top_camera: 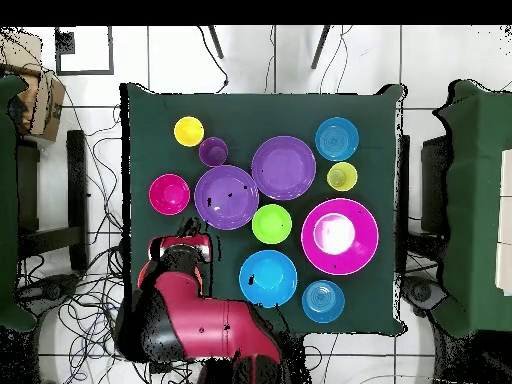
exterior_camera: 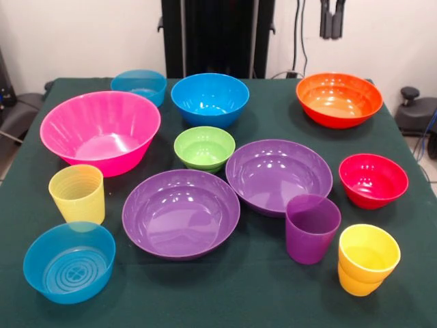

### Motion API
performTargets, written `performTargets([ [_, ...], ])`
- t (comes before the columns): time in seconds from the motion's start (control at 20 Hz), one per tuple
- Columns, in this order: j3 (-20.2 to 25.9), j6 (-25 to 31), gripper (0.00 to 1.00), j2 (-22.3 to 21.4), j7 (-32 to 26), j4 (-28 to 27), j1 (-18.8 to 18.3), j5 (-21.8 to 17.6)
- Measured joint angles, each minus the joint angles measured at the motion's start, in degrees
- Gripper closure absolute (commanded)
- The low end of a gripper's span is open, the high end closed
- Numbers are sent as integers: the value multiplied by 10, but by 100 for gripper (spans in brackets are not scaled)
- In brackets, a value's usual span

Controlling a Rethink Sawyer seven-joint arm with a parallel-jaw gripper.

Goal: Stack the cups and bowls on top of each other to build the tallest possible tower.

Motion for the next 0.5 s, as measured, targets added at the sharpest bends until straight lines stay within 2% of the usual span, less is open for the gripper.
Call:
performTargets([
  [0.25, -11, -103, 100, 51, 11, 0, 2, -9],
  [0.5, -22, -141, 100, 77, 12, 0, 6, -16],
])
